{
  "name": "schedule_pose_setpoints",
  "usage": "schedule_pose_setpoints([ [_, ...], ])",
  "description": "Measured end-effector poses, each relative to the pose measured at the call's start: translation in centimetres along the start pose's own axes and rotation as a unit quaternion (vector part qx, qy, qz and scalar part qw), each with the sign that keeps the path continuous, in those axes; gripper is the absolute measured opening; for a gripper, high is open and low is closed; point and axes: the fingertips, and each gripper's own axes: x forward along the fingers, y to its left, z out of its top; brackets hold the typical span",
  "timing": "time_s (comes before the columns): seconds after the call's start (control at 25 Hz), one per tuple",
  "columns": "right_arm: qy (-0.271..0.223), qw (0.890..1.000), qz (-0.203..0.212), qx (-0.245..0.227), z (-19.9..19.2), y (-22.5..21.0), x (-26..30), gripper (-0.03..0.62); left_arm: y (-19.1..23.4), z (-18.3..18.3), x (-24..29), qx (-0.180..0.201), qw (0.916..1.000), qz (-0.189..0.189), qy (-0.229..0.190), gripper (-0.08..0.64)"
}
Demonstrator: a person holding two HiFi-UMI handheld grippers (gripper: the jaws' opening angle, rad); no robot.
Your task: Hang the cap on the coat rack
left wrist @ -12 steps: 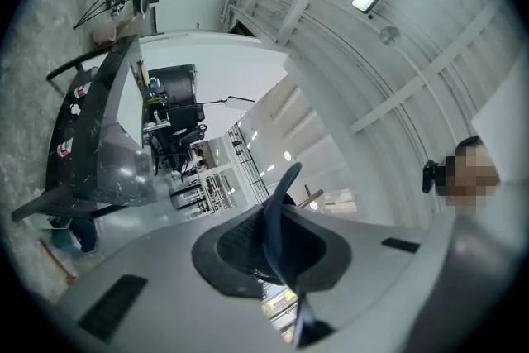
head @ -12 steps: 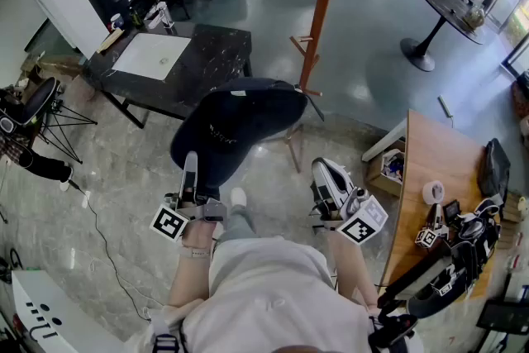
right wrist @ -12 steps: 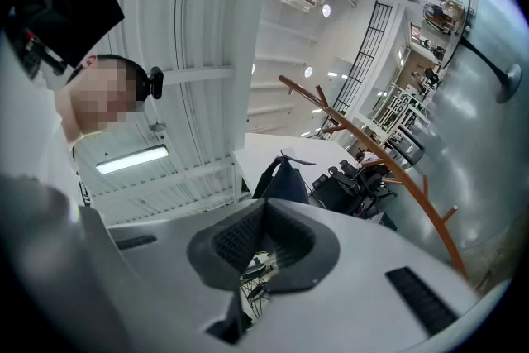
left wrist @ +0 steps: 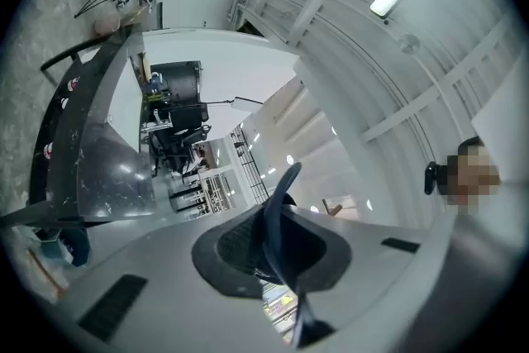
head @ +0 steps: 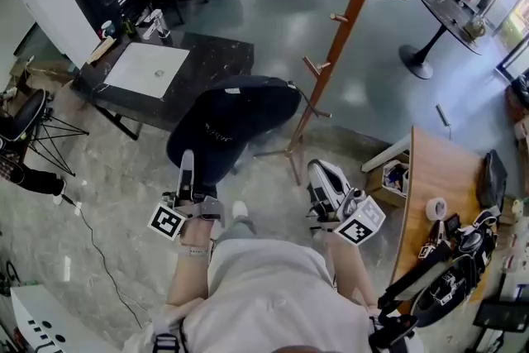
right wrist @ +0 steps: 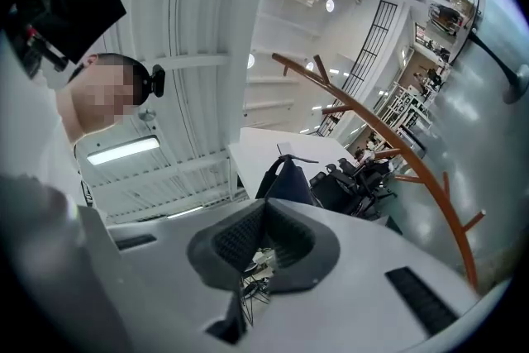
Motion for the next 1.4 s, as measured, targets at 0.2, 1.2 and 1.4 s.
schedule_pose_setpoints([
  [0.2,0.007,1.000,-0.003,-0.006,-0.6,-2.6,6.7,0.025,3.8,3.6,4.9,-0.010,0.9999,0.002,0.002,0.034],
  [1.2,-0.036,0.992,-0.079,-0.092,11.2,-7.6,22.0,0.025,4.7,9.4,29.0,0.013,0.9931,-0.104,0.054,0.032],
  [1.4,-0.036,0.983,-0.097,-0.150,17.0,-6.7,23.1,0.025,-1.1,9.4,35.4,0.041,0.9835,-0.167,0.055,0.032],
])
